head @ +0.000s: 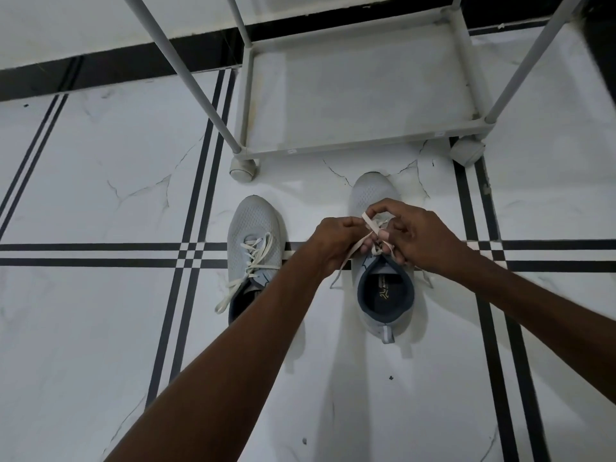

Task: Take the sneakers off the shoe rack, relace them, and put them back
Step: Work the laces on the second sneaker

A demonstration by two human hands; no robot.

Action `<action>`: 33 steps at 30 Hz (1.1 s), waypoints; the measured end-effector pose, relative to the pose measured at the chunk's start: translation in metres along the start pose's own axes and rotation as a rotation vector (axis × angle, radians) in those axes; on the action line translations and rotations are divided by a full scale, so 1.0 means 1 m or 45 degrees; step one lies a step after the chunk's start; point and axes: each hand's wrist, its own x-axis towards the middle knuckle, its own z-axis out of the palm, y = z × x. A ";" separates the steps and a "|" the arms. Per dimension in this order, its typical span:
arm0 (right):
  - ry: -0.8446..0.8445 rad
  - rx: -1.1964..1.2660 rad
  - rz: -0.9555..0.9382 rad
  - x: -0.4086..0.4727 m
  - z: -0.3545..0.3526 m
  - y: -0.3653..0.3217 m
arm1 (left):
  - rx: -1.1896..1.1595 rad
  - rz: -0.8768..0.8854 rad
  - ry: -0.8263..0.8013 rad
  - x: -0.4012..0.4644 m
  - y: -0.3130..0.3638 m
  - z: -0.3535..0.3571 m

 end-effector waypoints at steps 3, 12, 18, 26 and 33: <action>-0.021 0.036 0.022 0.005 0.000 0.002 | -0.080 -0.035 -0.090 -0.002 -0.001 -0.001; -0.289 0.378 0.216 0.014 -0.012 0.015 | -0.072 0.015 -0.123 -0.009 -0.002 0.005; -0.296 0.538 0.373 0.017 -0.012 0.030 | 0.192 0.127 -0.128 -0.011 -0.008 0.001; -0.363 0.517 0.327 0.021 -0.016 0.030 | 1.382 0.893 0.221 -0.010 0.007 0.004; -0.369 0.625 0.412 0.021 -0.021 0.030 | 1.094 0.899 0.598 -0.012 -0.019 0.024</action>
